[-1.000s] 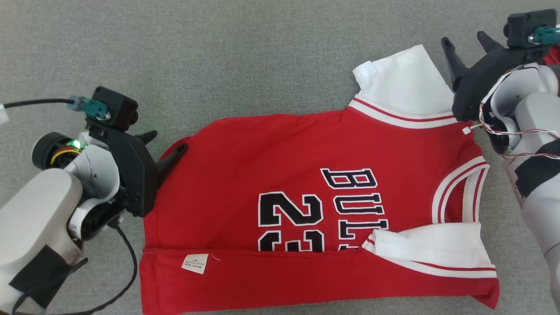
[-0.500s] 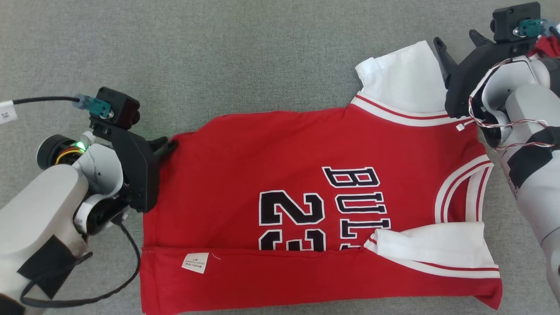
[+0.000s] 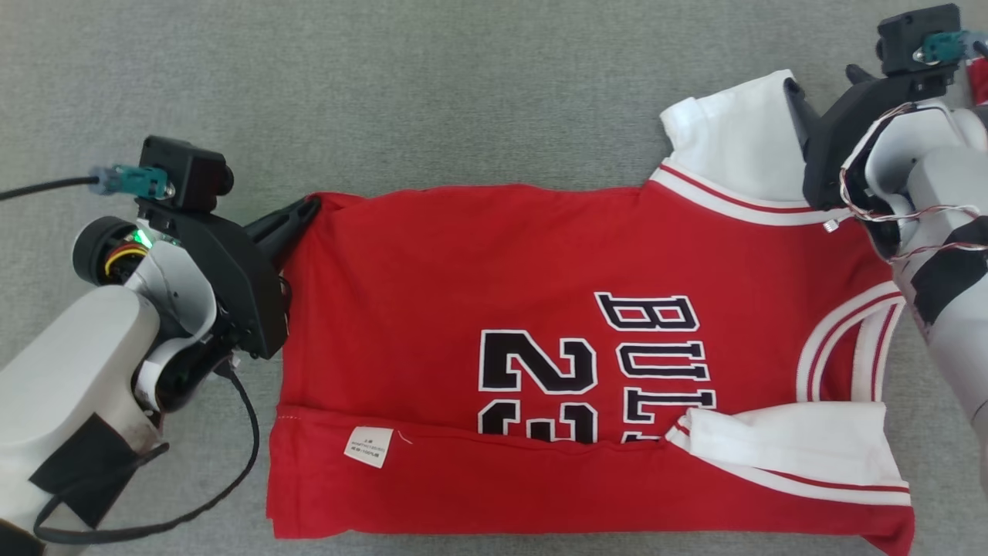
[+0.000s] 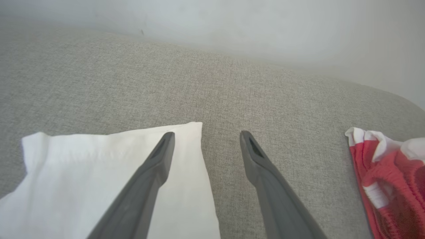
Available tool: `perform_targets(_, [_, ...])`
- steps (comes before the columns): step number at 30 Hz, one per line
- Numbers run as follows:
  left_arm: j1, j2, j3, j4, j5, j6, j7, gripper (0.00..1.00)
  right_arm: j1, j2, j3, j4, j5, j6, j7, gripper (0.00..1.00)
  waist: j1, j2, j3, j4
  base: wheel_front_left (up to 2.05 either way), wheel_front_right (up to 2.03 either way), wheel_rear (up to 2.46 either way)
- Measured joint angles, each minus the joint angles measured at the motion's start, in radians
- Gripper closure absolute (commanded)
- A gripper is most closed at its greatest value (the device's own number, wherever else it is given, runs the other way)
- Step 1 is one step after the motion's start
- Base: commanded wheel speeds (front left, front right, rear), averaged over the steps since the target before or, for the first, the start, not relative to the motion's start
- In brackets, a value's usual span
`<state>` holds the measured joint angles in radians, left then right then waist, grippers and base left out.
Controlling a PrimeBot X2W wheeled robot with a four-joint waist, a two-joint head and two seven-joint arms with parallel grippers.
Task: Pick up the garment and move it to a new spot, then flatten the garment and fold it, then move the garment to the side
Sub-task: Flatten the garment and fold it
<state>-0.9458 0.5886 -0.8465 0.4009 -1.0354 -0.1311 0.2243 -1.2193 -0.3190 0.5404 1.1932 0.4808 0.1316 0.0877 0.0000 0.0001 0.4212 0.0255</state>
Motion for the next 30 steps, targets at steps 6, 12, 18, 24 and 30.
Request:
perform_targets(6, [0.024, -0.001, -0.01, -0.041, 0.008, 0.004, -0.029, 1.0, -0.038, -0.013, 0.002, 0.039, 0.007, 0.0, 0.035, 0.0, 0.0, -0.0001, 0.014, 0.03, 0.0, 0.0, 0.0])
perform_targets(12, [0.026, -0.003, -0.013, -0.092, 0.023, 0.017, -0.035, 1.0, -0.072, -0.013, -0.004, 0.072, 0.007, 0.0, 0.099, 0.0, 0.0, 0.0, 0.04, 0.053, 0.0, 0.0, 0.0])
perform_targets(18, [0.025, -0.007, -0.013, -0.118, 0.027, 0.026, -0.044, 1.0, -0.099, -0.013, -0.028, 0.086, -0.003, 0.0, 0.144, 0.58, 0.0, -0.0001, 0.065, 0.071, 0.0, 0.0, 0.0])
perform_targets(24, [0.025, 0.0, -0.008, -0.123, 0.031, 0.032, -0.056, 1.0, -0.115, 0.002, -0.06, 0.086, -0.001, 0.0, 0.191, 1.0, 0.0, 0.0, 0.078, 0.07, 0.0, 0.0, 0.0])
perform_targets(30, [0.044, 0.003, 0.008, -0.114, 0.029, 0.048, -0.084, 1.0, -0.132, 0.011, -0.068, 0.085, -0.025, 0.0, 0.047, 1.0, 0.0, 0.0, 0.062, 0.048, 0.0, 0.0, 0.0])
